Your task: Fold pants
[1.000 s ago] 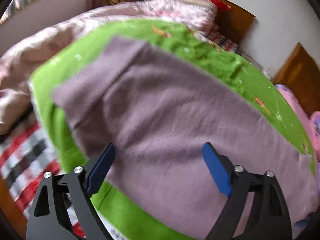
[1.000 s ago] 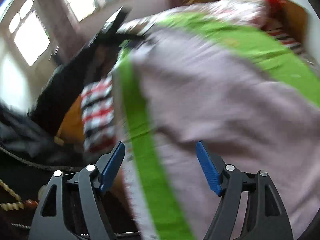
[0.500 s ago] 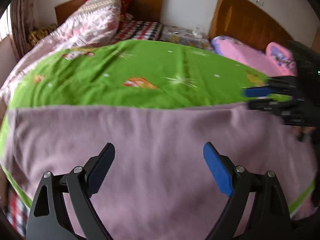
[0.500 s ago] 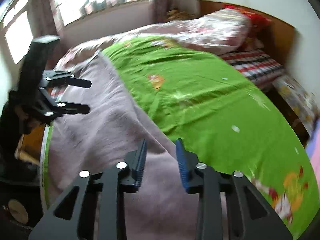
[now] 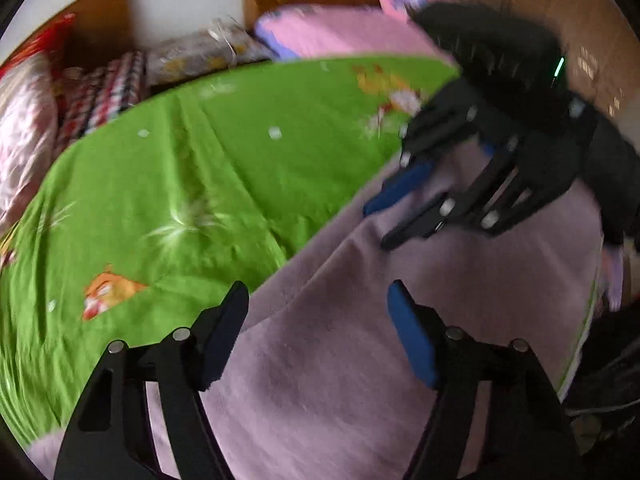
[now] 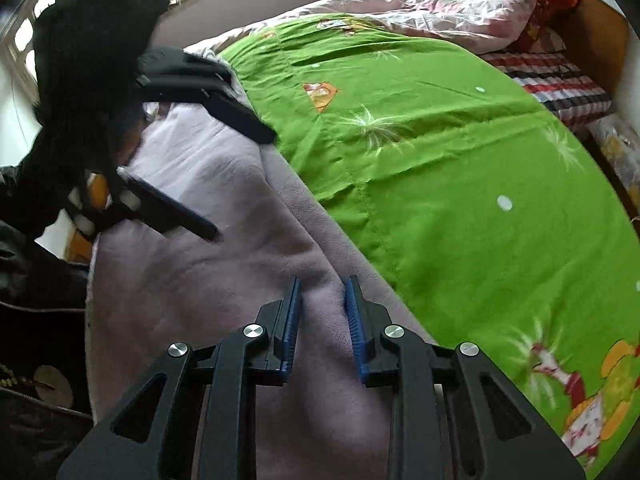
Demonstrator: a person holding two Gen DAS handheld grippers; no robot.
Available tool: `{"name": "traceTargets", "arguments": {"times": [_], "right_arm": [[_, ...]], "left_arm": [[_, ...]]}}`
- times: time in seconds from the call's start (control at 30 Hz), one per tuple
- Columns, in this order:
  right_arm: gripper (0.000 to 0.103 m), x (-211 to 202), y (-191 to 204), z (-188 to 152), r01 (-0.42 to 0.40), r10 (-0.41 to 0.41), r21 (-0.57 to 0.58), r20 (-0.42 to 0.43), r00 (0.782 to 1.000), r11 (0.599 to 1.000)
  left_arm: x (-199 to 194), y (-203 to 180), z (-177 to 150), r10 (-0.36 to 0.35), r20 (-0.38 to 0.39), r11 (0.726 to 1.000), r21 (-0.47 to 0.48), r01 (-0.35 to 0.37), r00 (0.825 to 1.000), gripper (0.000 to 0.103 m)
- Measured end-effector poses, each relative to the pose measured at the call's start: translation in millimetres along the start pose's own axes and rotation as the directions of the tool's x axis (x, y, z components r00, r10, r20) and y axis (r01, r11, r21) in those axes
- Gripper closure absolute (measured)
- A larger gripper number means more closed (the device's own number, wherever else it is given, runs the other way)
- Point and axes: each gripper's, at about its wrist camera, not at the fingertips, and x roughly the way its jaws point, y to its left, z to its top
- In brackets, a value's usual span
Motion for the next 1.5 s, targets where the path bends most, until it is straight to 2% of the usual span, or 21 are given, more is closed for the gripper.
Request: {"name": "traceTargets", "arguments": {"times": [0.07, 0.13, 0.2, 0.23, 0.33, 0.4, 0.53, 0.6, 0.63, 0.67, 0.7, 0.73, 0.77, 0.83, 0.97, 1.03, 1.1, 1.2, 1.33, 1.43, 1.5], "right_arm": [[0.082, -0.9, 1.6, -2.2, 0.023, -0.023, -0.006, 0.017, 1.000, 1.000], [0.099, -3.2, 15.0, -4.7, 0.122, -0.120, -0.057, 0.036, 0.992, 0.991], [0.099, -13.0, 26.3, -6.4, 0.183, -0.175, -0.088, 0.092, 0.980, 0.979], [0.099, -21.6, 32.4, -6.8, 0.213, -0.200, -0.091, 0.130, 0.971, 0.973], [0.099, -48.7, 47.6, -4.5, 0.278, -0.251, -0.089, 0.239, 0.938, 0.956], [0.099, -41.4, 43.8, -3.3, 0.299, -0.275, -0.080, 0.227, 0.934, 0.951], [0.099, 2.9, 27.8, -10.2, 0.342, -0.332, -0.072, 0.126, 0.935, 0.937], [0.091, -1.3, 22.9, -10.7, 0.332, -0.326, -0.026, 0.141, 0.935, 0.943], [0.075, -3.5, 21.1, -8.9, 0.348, -0.343, -0.010, 0.139, 0.929, 0.938], [0.043, -11.4, 19.6, -8.3, 0.363, -0.362, 0.024, 0.150, 0.920, 0.931], [0.029, -20.2, 20.8, -8.1, 0.333, -0.338, 0.058, 0.179, 0.924, 0.941], [0.025, -26.5, 24.3, -5.0, 0.279, -0.289, 0.077, 0.215, 0.933, 0.957], [0.025, -31.9, 34.3, -0.1, 0.235, -0.244, 0.065, 0.248, 0.937, 0.970], [0.028, -23.3, 54.1, 10.8, 0.221, -0.214, -0.004, 0.241, 0.947, 0.975], [0.034, 27.8, 73.9, 32.7, 0.067, -0.060, -0.054, 0.114, 0.992, 0.996], [0.033, 47.4, 66.2, 38.4, 0.079, -0.077, -0.017, 0.059, 0.995, 0.997], [0.034, 40.6, 55.8, 43.2, 0.050, -0.056, 0.072, 0.083, 0.995, 0.996], [0.031, 4.2, 61.1, 33.6, 0.198, -0.223, 0.178, 0.137, 0.965, 0.964], [0.019, -58.4, 73.6, -14.9, 0.268, -0.326, 0.247, 0.230, 0.917, 0.931], [0.018, -96.3, 63.9, -78.7, 0.367, -0.455, 0.366, 0.189, 0.870, 0.855], [0.018, -121.7, 48.4, -128.1, 0.408, -0.523, 0.479, 0.130, 0.842, 0.777]], "left_arm": [[16.0, -1.2, -3.4, 0.006, -0.037, 1.000, 0.004, -0.006, 0.999, 0.034], [16.6, -1.3, -6.9, 0.011, -0.008, 1.000, -0.005, -0.011, 1.000, 0.040], [9.5, -4.8, -8.6, 0.049, 0.032, 0.999, -0.006, -0.048, 0.998, 0.071], [3.0, -6.7, -8.9, 0.087, 0.064, 0.996, 0.002, -0.087, 0.994, 0.078], [-18.6, -13.2, -12.4, 0.214, 0.162, 0.976, 0.011, -0.219, 0.963, 0.083], [-22.2, -10.5, -14.9, 0.241, 0.179, 0.970, -0.019, -0.242, 0.954, 0.082], [2.5, 4.1, -15.7, 0.298, 0.121, 0.953, -0.088, -0.289, 0.947, 0.074], [0.3, 6.0, -25.0, 0.346, 0.125, 0.934, -0.136, -0.329, 0.930, 0.048], [-7.9, 8.6, -26.3, 0.374, 0.139, 0.922, -0.163, -0.351, 0.917, 0.045], [-17.0, 9.6, -30.2, 0.396, 0.158, 0.911, -0.191, -0.365, 0.905, 0.041], [-30.6, 11.5, -37.0, 0.412, 0.189, 0.900, -0.235, -0.366, 0.891, 0.032], [-42.7, 11.1, -44.8, 0.424, 0.210, 0.890, -0.276, -0.363, 0.881, 0.027], [-55.2, 9.3, -55.9, 0.439, 0.225, 0.875, -0.327, -0.357, 0.870, 0.020], [-66.2, 7.6, -72.2, 0.454, 0.206, 0.852, -0.385, -0.355, 0.867, 0.020], [-58.9, 16.5, -107.3, 0.460, 0.078, 0.779, -0.513, -0.360, 0.884, 0.017], [-42.8, 40.1, -129.8, 0.432, -0.038, 0.718, -0.591, -0.369, 0.901, 0.015], [-49.9, 44.6, -140.7, 0.439, 0.002, 0.724, -0.593, -0.352, 0.899, 0.011], [-65.4, 46.0, -140.7, 0.500, -0.053, 0.649, -0.638, -0.414, 0.864, 0.013], [-89.7, 3.5, -125.3, 0.486, 0.121, 0.727, -0.606, -0.324, 0.865, 0.012], [-82.2, -47.4, -101.5, 0.401, 0.194, 0.833, -0.484, -0.268, 0.895, 0.010], [-73.6, -67.3, -93.8, 0.352, 0.210, 0.871, -0.431, -0.237, 0.912, 0.010]]}}
